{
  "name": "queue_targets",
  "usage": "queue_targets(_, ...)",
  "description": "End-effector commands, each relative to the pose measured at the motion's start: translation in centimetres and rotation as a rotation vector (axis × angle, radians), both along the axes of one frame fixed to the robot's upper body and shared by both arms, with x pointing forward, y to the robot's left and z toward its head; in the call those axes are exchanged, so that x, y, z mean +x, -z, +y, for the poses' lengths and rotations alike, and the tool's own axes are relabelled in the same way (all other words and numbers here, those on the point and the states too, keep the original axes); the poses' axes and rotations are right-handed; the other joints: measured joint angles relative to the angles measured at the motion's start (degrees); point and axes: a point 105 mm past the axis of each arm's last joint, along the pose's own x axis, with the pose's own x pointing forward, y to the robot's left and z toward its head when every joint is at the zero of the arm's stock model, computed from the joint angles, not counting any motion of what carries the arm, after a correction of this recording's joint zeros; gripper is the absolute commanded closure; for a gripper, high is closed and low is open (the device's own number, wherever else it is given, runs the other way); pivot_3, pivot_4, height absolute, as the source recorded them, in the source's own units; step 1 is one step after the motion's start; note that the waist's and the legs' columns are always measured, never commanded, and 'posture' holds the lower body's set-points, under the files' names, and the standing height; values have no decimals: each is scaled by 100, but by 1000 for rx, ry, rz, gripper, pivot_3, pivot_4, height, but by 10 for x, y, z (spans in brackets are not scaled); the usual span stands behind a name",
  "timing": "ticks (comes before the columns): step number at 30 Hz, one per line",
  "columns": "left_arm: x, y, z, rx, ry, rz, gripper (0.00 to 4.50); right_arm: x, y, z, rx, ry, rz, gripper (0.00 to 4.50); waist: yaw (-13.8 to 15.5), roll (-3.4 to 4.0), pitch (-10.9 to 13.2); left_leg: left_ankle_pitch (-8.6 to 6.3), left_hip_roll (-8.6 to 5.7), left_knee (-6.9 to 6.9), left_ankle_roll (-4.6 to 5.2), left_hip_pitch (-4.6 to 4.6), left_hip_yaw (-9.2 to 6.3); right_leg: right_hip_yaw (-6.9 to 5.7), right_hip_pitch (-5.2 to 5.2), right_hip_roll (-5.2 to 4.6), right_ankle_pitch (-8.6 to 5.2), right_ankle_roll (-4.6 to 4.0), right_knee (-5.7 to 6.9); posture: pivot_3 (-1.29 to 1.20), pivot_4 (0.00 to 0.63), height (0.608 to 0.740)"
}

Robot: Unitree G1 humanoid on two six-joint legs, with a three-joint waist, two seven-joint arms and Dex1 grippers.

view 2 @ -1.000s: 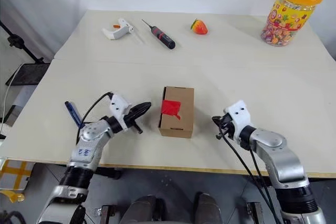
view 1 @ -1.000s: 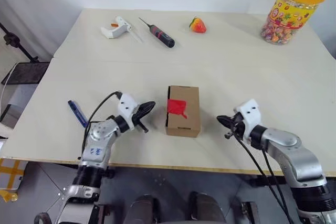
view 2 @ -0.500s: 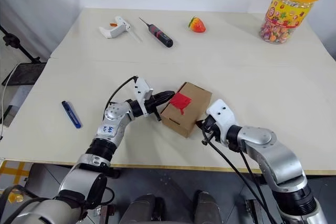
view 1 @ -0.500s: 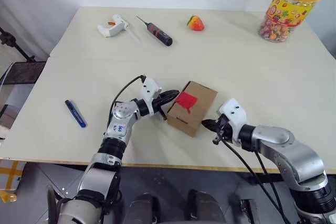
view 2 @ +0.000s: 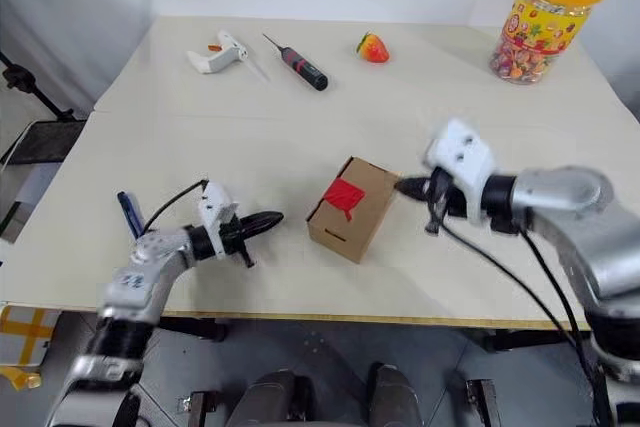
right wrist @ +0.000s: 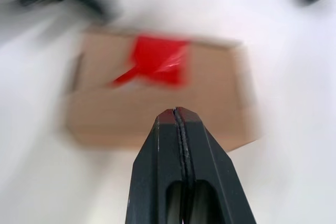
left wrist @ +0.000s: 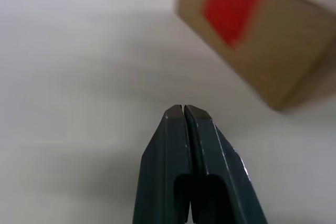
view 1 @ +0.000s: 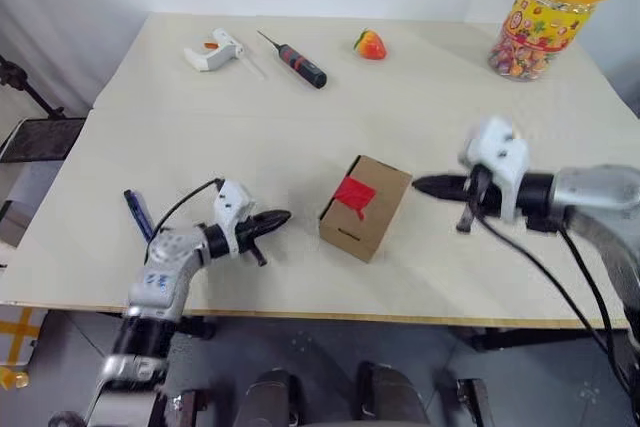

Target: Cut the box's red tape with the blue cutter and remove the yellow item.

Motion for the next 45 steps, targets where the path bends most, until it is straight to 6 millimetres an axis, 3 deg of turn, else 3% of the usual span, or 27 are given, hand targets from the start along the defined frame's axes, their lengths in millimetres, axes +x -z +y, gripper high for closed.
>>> queue_targets(1, -33, -20, -27, -86, 143, 78, 4443, 38, 1, -9, -45, 28, -87, 4500, 27, -4, 2, 0, 0, 3, 0, 0, -2, 0, 0, 0, 0, 0, 3, 0, 150, 740)
queue_targets(5, -54, -22, -51, -114, 232, 165, 4443, 81, 15, -10, -96, 44, -110, 4500, -22, -4, 3, 3, -6, 4, 2, 3, 6, 6, 2, -6, 0, 0, 8, 0, 150, 740)
queue_targets(10, -53, -22, -71, -124, 226, 164, 4443, 111, 34, 4, -98, 28, -72, 4500, -99, -3, 3, 6, -4, -5, -1, 3, 2, 2, -1, -1, -1, -1, 9, 0, 150, 740)
queue_targets(13, -40, -24, -74, -121, 171, 106, 4443, 115, 46, 11, -124, -5, -36, 4500, -99, -3, 4, 7, -2, -5, -2, 3, 0, 2, -2, 0, -1, -2, 12, 0, 150, 740)
queue_targets(22, -4, -19, -61, -68, 60, 20, 4443, 67, 47, 8, -129, -211, 172, 4500, -56, -1, 4, 6, -6, 1, -1, 1, -11, 0, 0, -4, -1, -2, 24, 0, 150, 740)
queue_targets(24, 6, -20, -61, -68, 48, 10, 4443, 42, 49, -2, -161, -243, 227, 4500, -30, -1, 4, 7, -6, 2, -1, 2, -8, 0, 0, -4, -1, -2, 23, 0, 150, 740)
queue_targets(29, 17, -18, -73, -58, 106, 2, 4443, -1, 49, -7, -150, -229, 271, 4500, 38, -1, 4, 6, -7, 6, -1, 2, 4, 4, -3, -5, -1, -2, 23, 0, 150, 740)
queue_targets(32, 24, -23, -87, -77, 158, -3, 4443, -26, 60, -7, -165, -202, 313, 4500, 98, -2, 4, 7, -7, 6, -1, 5, 8, 4, -3, -5, -1, -2, 25, 0, 150, 740)
queue_targets(41, 38, -29, -120, -75, 276, -28, 4443, -62, 61, -4, -132, -105, 333, 4500, 111, -10, 8, 6, -16, 12, 1, 1, 2, 0, -3, -10, 0, -1, 26, 0, 150, 740)
queue_targets(45, 40, -28, -126, -71, 308, -36, 4443, -66, 63, -10, -136, -40, 329, 4500, 104, -13, 9, 6, -15, 12, 1, 1, 3, 0, -3, -10, 0, -1, 23, 0, 150, 740)
